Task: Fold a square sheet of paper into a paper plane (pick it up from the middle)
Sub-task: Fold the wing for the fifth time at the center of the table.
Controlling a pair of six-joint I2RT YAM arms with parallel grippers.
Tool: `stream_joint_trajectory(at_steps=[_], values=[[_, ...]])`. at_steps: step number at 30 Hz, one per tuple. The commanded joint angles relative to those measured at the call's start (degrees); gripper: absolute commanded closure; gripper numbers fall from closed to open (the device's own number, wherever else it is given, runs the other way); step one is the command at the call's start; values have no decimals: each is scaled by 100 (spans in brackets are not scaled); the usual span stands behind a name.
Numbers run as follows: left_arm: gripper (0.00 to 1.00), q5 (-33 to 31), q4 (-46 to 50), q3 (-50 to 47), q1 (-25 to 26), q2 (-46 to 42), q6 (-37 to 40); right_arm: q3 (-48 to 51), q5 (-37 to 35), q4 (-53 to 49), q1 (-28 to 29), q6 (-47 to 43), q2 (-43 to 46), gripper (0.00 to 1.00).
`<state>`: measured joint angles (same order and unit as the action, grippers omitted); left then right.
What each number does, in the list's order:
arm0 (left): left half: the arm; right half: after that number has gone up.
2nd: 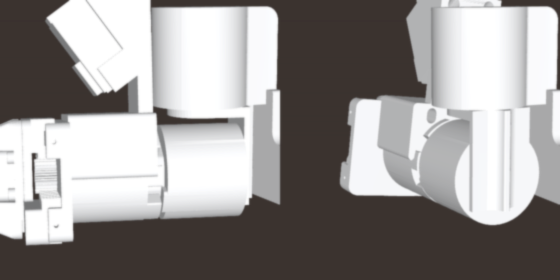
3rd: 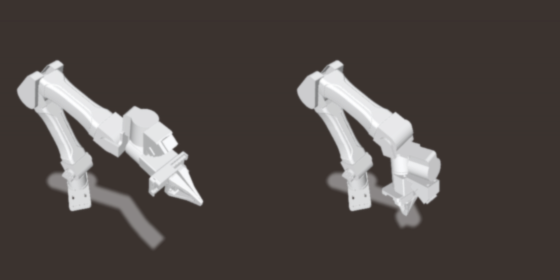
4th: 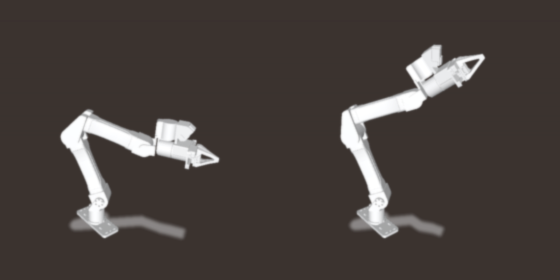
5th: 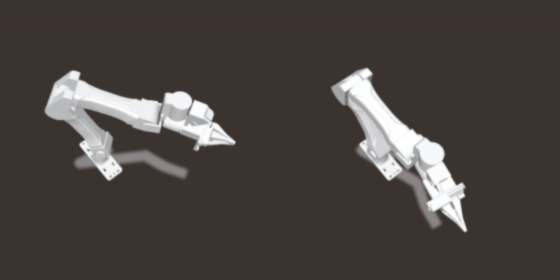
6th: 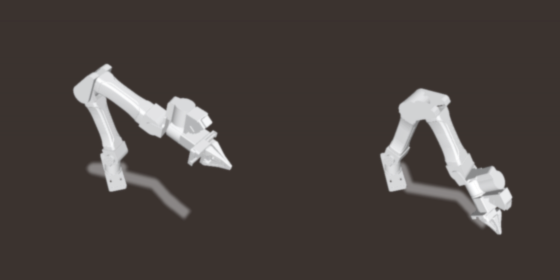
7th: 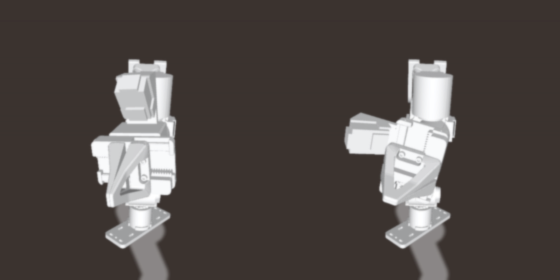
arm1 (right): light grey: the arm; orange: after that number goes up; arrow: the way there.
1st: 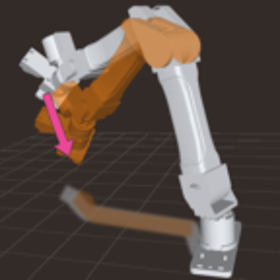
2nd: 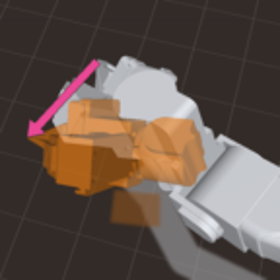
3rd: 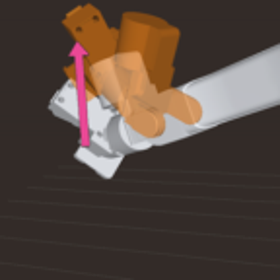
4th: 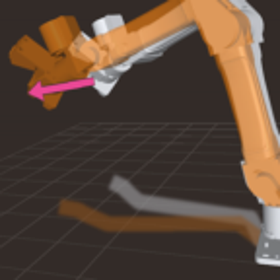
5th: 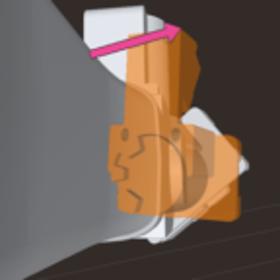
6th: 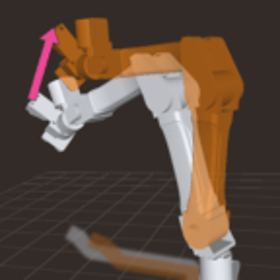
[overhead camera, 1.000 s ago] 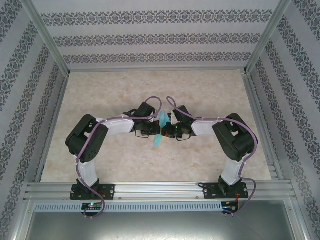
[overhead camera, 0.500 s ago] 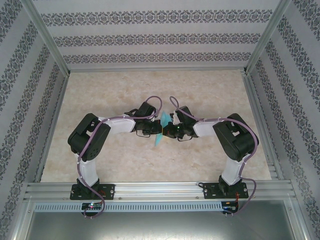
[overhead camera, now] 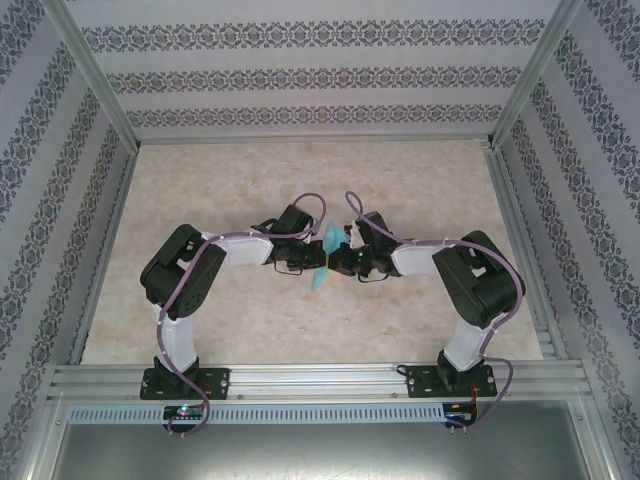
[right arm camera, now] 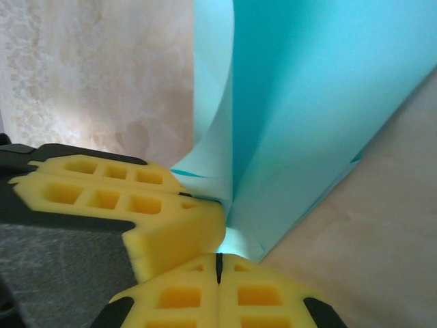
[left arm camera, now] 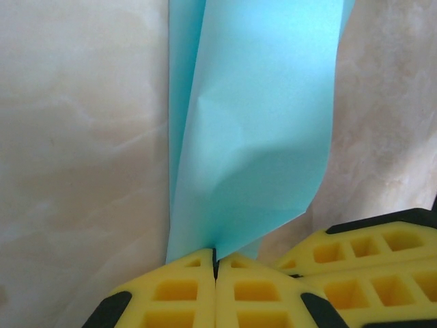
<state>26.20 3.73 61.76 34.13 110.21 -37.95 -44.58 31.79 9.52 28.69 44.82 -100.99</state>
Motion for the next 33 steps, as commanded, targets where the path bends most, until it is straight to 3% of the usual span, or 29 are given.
stream_joint_trajectory(at_steps=[1, 13, 33], values=[[92, -73, 106, 65, 32, 208, 71, 22, -141, -195, -149, -54, 172, 95], [92, -53, 154, 117, 32, 109, 116, -368, -121, -394, -432, -215, -173, 95], [92, 21, 195, 345, 32, 74, 90, -589, -176, -639, -376, -317, -639, 96]])
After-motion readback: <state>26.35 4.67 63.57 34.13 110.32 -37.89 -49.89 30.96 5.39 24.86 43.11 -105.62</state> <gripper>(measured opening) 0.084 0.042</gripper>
